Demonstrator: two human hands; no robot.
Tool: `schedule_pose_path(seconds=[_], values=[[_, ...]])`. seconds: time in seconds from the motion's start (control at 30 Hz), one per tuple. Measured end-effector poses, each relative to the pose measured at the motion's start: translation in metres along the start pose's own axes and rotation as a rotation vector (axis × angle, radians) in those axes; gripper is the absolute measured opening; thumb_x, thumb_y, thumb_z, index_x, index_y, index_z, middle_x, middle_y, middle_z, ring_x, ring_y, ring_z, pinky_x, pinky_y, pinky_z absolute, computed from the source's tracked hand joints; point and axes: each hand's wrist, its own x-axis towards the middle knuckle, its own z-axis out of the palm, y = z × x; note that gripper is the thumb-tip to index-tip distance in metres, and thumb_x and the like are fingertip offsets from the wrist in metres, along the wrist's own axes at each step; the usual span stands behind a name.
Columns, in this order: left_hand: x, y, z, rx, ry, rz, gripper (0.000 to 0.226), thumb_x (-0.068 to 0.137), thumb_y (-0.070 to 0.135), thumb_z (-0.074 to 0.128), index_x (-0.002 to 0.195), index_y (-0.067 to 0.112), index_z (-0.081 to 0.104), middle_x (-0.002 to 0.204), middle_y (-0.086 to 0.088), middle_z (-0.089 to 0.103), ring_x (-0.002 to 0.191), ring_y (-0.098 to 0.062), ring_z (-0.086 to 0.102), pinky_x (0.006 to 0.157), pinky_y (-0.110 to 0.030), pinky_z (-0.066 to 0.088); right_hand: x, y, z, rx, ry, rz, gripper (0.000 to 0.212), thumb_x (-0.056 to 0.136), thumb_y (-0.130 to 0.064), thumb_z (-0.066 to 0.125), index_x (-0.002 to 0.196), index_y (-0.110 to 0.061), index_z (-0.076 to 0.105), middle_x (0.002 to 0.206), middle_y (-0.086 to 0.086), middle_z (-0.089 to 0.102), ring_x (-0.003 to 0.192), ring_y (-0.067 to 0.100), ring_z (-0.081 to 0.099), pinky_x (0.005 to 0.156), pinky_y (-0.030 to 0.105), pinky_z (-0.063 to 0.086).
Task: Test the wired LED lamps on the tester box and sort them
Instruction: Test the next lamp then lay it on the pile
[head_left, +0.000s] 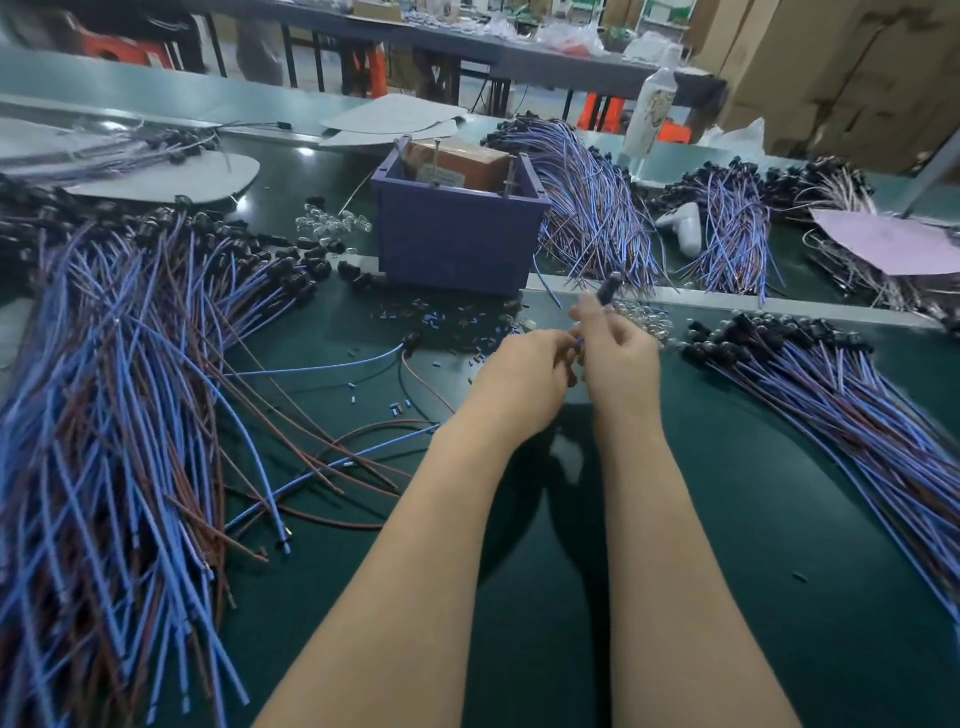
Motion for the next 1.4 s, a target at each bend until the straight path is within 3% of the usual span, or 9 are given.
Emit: schedule_pose_path(seconds=[0.1,0.23,0.3,0.5,0.63,0.73,1.0,1.23,1.4], values=[[-0.001,-0.001,-0.003,-0.008,0.019,0.025,0.024,0.097,0.016,0.044,0.094,0.007,0.067,0.079,-0.002,0.068,0.080,-0.024,0.057,0.073,-0.031,0.044,0.004,0.003,0.001,-0.064,0.097,-0.086,0.026,0.096,-0.018,0.052,0.085,-0.001,0.068,0.060,-0.002,0.053,0.051,0.005,0.047,0.056,0.023,0.041],[0.001,-0.014,-0.015,-0.052,0.025,0.012,0.020,0.095,0.022,0.053,0.090,0.011,0.068,0.072,0.003,0.066,0.058,-0.005,0.048,0.057,-0.021,0.033,0.011,-0.002,-0.021,0.599,0.444,0.127,0.027,0.099,-0.026,0.047,0.077,-0.016,0.059,0.058,-0.003,0.056,0.041,0.001,0.053,0.046,0.016,0.047],[0.003,-0.019,-0.020,-0.096,0.103,0.003,0.015,0.094,0.020,0.055,0.092,0.013,0.068,0.070,0.007,0.061,0.060,-0.005,0.050,0.062,-0.018,0.039,0.011,-0.001,-0.024,0.792,0.430,0.237,0.027,0.098,-0.031,0.049,0.080,-0.014,0.059,0.061,0.000,0.058,0.045,0.004,0.058,0.049,0.016,0.051],[0.001,-0.011,-0.010,-0.177,0.253,0.026,0.014,0.091,0.016,0.056,0.096,0.016,0.070,0.087,0.003,0.071,0.081,-0.016,0.063,0.081,-0.031,0.051,-0.007,0.001,0.011,0.400,-0.206,0.165,0.021,0.095,-0.014,0.054,0.076,-0.008,0.062,0.068,0.003,0.067,0.062,0.012,0.065,0.062,0.021,0.053],[0.001,-0.019,-0.013,-0.108,0.185,-0.040,0.012,0.092,0.020,0.057,0.090,0.016,0.068,0.083,0.000,0.071,0.083,-0.020,0.064,0.083,-0.034,0.051,-0.002,0.005,0.004,0.206,0.052,0.005,0.027,0.098,-0.022,0.049,0.076,-0.015,0.061,0.065,0.001,0.059,0.056,0.008,0.054,0.057,0.017,0.048],[0.001,-0.027,-0.019,-0.017,0.127,-0.091,0.012,0.092,0.020,0.055,0.082,0.022,0.062,0.084,0.001,0.070,0.076,-0.015,0.056,0.078,-0.027,0.047,0.007,0.003,-0.011,0.479,0.317,0.066,0.028,0.099,-0.024,0.048,0.075,-0.016,0.059,0.050,-0.008,0.058,0.045,0.002,0.052,0.049,0.016,0.047],[0.001,-0.018,-0.012,-0.195,0.259,-0.066,0.011,0.091,0.014,0.058,0.092,0.013,0.069,0.085,-0.001,0.071,0.085,-0.019,0.065,0.085,-0.033,0.051,-0.004,0.004,0.013,0.291,-0.095,0.043,0.017,0.095,-0.011,0.054,0.078,-0.012,0.059,0.069,0.001,0.060,0.059,0.005,0.058,0.057,0.014,0.050],[0.004,-0.035,-0.015,-0.058,0.318,-0.189,0.012,0.090,0.024,0.058,0.092,0.018,0.068,0.091,0.000,0.071,0.089,-0.022,0.062,0.082,-0.030,0.048,0.007,0.006,-0.006,0.467,0.241,0.016,0.022,0.093,-0.008,0.058,0.071,-0.011,0.058,0.049,-0.010,0.059,0.045,0.000,0.055,0.052,0.013,0.049],[0.004,-0.033,-0.017,-0.072,0.348,-0.225,0.013,0.091,0.024,0.058,0.090,0.017,0.070,0.085,0.000,0.071,0.084,-0.018,0.062,0.072,-0.022,0.039,0.006,0.008,-0.006,0.452,0.274,-0.009,0.024,0.092,-0.011,0.059,0.068,-0.010,0.058,0.044,-0.010,0.059,0.045,0.000,0.056,0.052,0.013,0.049]])
